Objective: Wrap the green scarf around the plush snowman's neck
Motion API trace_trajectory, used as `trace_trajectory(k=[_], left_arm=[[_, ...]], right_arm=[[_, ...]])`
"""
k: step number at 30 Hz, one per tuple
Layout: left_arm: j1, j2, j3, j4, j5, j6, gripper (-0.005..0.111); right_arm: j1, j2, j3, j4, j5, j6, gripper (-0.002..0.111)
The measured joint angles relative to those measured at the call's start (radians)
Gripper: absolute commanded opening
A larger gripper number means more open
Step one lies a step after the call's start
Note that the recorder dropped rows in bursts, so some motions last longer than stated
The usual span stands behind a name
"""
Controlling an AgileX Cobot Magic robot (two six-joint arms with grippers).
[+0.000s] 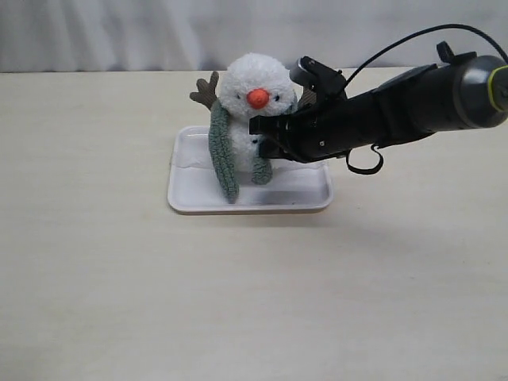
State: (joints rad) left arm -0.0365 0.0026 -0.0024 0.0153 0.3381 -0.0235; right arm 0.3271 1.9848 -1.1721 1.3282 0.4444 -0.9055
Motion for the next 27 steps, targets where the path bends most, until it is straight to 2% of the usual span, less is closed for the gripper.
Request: trace_trajectory(k=[8, 21, 27], left_arm=[[0.0, 0.0, 0.0, 0.0, 0.0, 0.0, 0.0], [0.0, 0.0, 0.0, 0.0, 0.0, 0.0, 0.0], [0.0, 0.0, 0.0, 0.0, 0.0, 0.0, 0.0]], right_arm=[[0.0, 0.0, 0.0, -0.023, 0.031, -0.022, 0.005], [0.0, 0.0, 0.0, -0.048, 0.067, -0.045, 0.045], [0.0, 0.0, 0.0, -0.127, 0.118, -0.047, 0.058]])
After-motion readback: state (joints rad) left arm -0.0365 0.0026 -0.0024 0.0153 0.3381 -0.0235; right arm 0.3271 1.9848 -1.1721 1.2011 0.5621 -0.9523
